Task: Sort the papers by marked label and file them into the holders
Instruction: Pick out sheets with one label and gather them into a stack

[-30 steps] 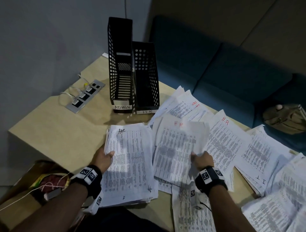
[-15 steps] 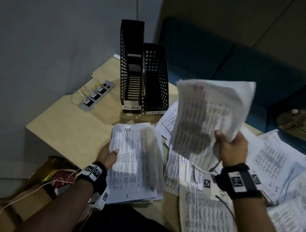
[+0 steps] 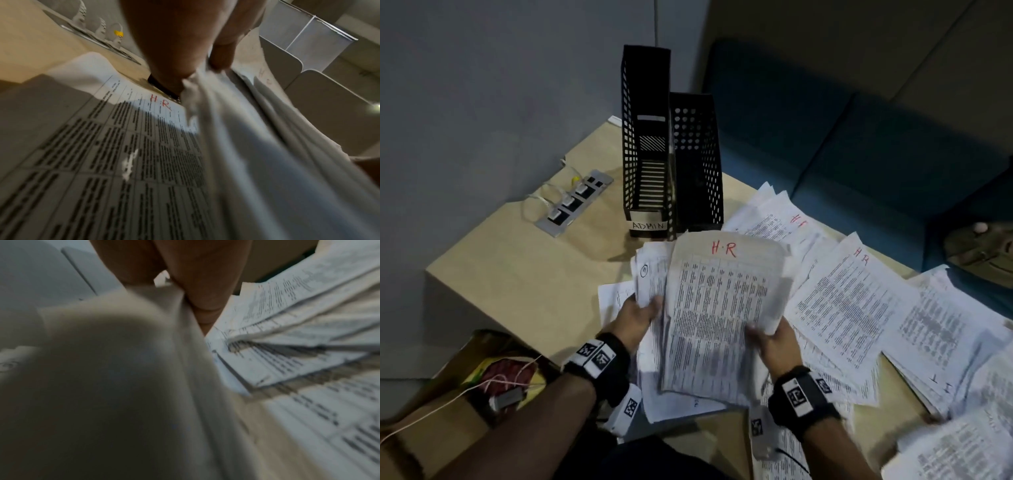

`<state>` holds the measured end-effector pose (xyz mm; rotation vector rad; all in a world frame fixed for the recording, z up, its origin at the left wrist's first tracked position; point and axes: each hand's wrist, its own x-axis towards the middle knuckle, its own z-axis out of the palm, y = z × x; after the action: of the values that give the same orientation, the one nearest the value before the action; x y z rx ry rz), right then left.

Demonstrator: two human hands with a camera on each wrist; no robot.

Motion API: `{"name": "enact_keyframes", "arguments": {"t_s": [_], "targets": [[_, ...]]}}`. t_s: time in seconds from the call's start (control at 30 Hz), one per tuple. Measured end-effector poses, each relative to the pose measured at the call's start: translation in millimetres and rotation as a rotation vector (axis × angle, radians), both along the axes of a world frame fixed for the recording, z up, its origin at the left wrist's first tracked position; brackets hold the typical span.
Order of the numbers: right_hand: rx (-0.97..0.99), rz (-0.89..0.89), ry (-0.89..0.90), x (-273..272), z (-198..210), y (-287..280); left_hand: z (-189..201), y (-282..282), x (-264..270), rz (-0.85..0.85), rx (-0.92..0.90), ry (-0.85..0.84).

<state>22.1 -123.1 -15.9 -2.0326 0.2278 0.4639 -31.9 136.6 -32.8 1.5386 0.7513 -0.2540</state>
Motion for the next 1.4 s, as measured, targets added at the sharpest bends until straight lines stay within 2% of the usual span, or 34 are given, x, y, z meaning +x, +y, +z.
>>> {"name": "enact_keyframes", "arguments": {"t_s": [0.1,0.17,0.23,0.27,0.37,0.4,0.43,0.6,0.67,0.77,0.83,0.9,0.97,1.03,1.13,1.27,1.33,1.4], "targets": [[0.000,0.106,0.065,-7,-13,3,1,-3,-4,0.031,-0.075,-0.047],[-0.055,0.268,0.090,-12,-14,8,7,-6,-7,-0.091,0.010,-0.093],[-0.086,0.412,0.077,-9,-5,11,6,-8,-10,-0.106,0.073,-0.112],[-0.030,0.379,0.060,-4,2,12,7,-11,-11,-0.081,0.061,-0.114],[0.189,-0.008,-0.014,22,15,8,9,-13,-17,-0.059,-0.039,-0.102],[0.196,-0.074,-0.031,30,17,9,8,-13,-19,-0.089,-0.066,-0.111],[0.196,-0.069,-0.036,35,19,11,9,-14,-20,-0.118,-0.088,-0.108],[0.114,0.263,-0.017,39,23,44,16,-16,-15,-0.157,-0.060,-0.153],[0.151,0.228,-0.054,35,20,48,16,-7,-15,-0.053,0.010,-0.132],[0.153,0.006,-0.018,32,7,50,4,20,-30,0.201,0.084,-0.028],[-0.009,0.066,0.033,27,-2,56,-5,33,-41,0.323,0.077,0.019],[-0.251,0.267,0.081,14,-15,68,-5,35,-47,0.365,0.057,0.041],[-0.345,0.343,0.078,4,-27,82,-6,34,-50,0.371,0.042,0.046],[-0.310,0.302,0.145,-1,-34,91,-8,35,-53,0.385,0.019,0.056],[-0.305,0.345,0.179,2,-40,92,-8,41,-57,0.373,-0.017,0.084],[-0.265,0.364,0.161,11,-33,95,-4,47,-61,0.335,0.009,0.093],[-0.259,0.364,0.206,16,-30,99,-6,48,-61,0.333,0.008,0.087],[-0.290,0.456,0.243,15,-28,105,-7,47,-61,0.347,-0.006,0.068]]}}
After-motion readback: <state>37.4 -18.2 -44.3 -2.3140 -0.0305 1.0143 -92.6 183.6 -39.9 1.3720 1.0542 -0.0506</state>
